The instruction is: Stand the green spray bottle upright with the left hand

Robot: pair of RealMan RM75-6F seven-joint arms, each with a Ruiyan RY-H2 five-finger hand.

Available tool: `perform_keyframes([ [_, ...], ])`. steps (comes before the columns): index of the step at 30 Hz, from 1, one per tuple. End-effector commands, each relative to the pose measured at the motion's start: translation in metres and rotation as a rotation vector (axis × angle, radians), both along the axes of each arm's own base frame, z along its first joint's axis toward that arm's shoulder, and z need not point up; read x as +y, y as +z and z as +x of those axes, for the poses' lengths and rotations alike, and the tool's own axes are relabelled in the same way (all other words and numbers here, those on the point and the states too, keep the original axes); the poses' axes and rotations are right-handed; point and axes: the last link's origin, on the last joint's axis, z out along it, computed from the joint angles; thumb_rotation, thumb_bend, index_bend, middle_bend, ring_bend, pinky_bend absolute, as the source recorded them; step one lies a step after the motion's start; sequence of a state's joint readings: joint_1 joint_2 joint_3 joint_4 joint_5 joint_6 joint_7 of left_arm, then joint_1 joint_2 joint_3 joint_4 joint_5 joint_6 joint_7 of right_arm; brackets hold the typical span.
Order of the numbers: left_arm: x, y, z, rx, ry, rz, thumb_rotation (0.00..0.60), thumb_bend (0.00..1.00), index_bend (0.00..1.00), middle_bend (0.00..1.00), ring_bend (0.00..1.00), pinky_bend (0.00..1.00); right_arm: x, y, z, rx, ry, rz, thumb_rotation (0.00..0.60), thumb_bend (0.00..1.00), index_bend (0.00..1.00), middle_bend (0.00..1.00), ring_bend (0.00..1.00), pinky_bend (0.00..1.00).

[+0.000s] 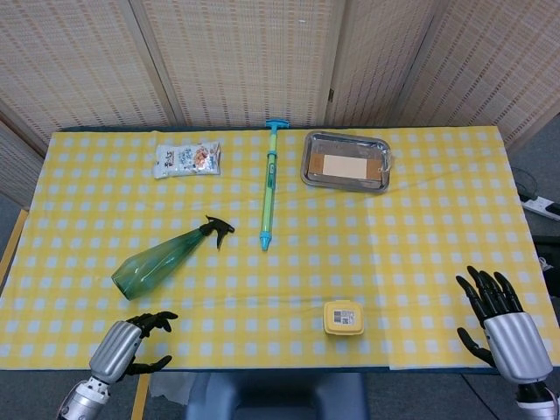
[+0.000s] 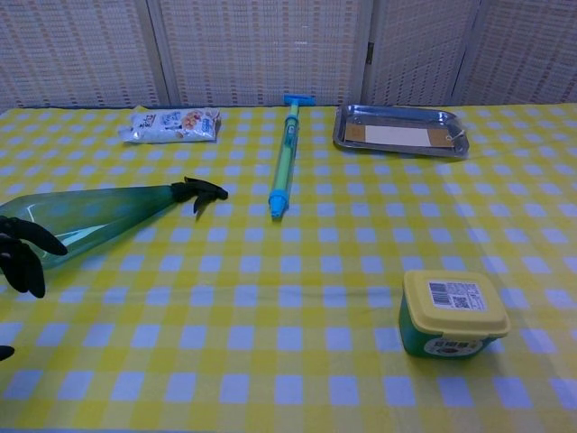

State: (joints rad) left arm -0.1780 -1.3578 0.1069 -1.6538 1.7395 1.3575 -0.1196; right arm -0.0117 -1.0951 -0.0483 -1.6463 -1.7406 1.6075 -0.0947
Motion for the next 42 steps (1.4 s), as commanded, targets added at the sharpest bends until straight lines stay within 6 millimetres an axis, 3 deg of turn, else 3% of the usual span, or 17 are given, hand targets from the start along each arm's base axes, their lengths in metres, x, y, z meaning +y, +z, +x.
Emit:
perform_keyframes([
  [1,0.014,-0.009,0.0,-0.009,0.021,-0.027,0.6,0.26,0.29,0.47,0.42,0.53,-0.001,0.002,-0.001,-0.004,0.0,-0.007,0.6,0.33,0.0,0.0,0.0,0.0],
  [21,0.077,-0.009,-0.036,0.049,0.181,-0.029,0.6,0.28,0.27,0.45,0.41,0.53,-0.009,0.007,-0.005,-0.013,-0.028,-0.021,0.6,0.33,0.0,0.0,0.0,0.0],
  [42,0.123,0.027,-0.067,0.21,0.219,0.198,0.6,0.29,0.31,0.45,0.45,0.53,-0.012,0.007,-0.006,-0.009,-0.04,-0.023,0.6,0.33,0.0,0.0,0.0,0.0],
])
